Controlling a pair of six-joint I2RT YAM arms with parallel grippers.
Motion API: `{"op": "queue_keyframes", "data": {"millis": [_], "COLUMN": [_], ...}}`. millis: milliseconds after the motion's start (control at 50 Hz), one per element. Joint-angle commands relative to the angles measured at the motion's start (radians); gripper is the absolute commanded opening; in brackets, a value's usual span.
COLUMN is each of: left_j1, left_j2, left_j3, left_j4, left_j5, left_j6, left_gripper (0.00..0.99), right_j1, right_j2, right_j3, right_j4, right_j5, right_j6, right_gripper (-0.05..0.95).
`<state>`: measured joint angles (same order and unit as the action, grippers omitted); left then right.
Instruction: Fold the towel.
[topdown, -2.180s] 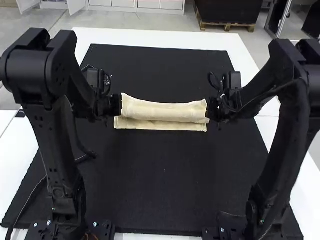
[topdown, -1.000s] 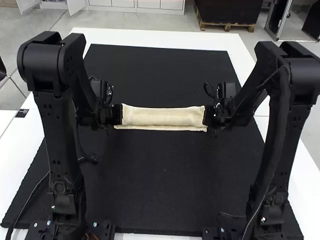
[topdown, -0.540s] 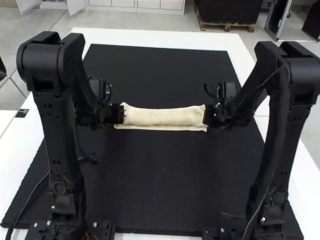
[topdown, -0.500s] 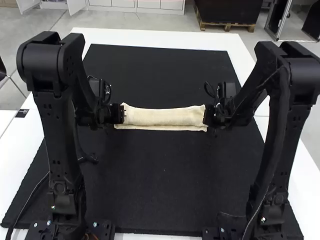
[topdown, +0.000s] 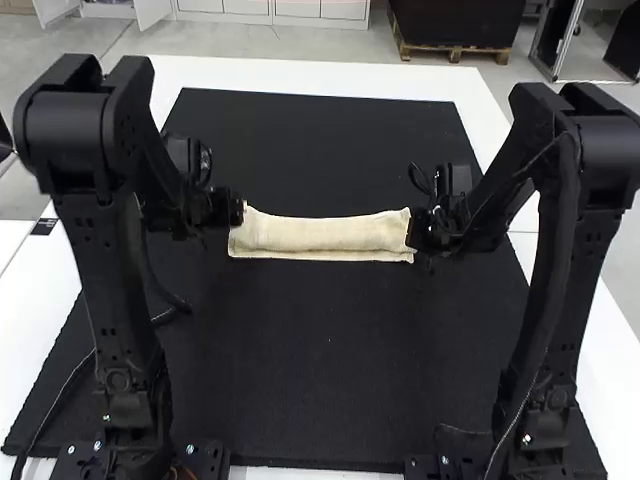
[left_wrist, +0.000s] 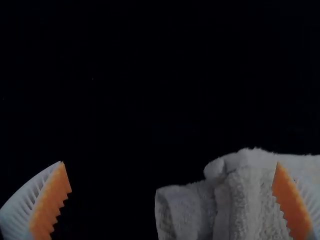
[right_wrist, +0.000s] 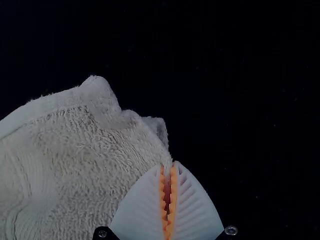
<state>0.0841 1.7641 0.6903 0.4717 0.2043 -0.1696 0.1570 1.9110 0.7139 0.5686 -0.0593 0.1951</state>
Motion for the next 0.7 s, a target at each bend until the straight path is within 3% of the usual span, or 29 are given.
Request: {"op": "queue_keyframes", "data": {"millis": [0, 60, 180, 300, 420, 580, 680], "left_j1": [-0.007, -0.018, -0.041, -0.044, -0.044, -0.05, -0.06], "left_j2": [-0.061, -0.075, -0.091, -0.112, -0.143, -0.193, -0.229], "left_j3": [0.029, 0.029, 0.029, 0.029, 0.031, 0.029, 0.028], "left_j4": [-0.007, -0.007, -0.015, -0.021, -0.03, -0.056, -0.071], "left_j5": [-0.023, -0.037, -0.051, -0.074, -0.077, -0.094, -0.105], "left_j6": [-0.001, -0.002, -0.002, -0.001, -0.002, -0.001, -0.001], "left_gripper": [0.944, 0.944, 0.944, 0.944, 0.944, 0.944, 0.944], "right_j1": [0.007, 0.007, 0.007, 0.007, 0.007, 0.007, 0.004], "right_j2": [0.005, 0.003, 0.0, -0.009, -0.027, -0.061, -0.093], "right_j3": [0.001, 0.004, 0.01, 0.018, 0.03, 0.055, 0.07], "right_j4": [0.011, 0.013, 0.013, 0.01, 0.008, -0.027, -0.056], "right_j5": [0.029, 0.027, 0.026, 0.026, 0.024, 0.015, -0.031], "right_j6": [0.015, 0.03, 0.041, 0.058, 0.072, 0.083, 0.102], "right_gripper": [0.01, 0.03, 0.19, 0.62, 0.8, 0.91, 0.91]}}
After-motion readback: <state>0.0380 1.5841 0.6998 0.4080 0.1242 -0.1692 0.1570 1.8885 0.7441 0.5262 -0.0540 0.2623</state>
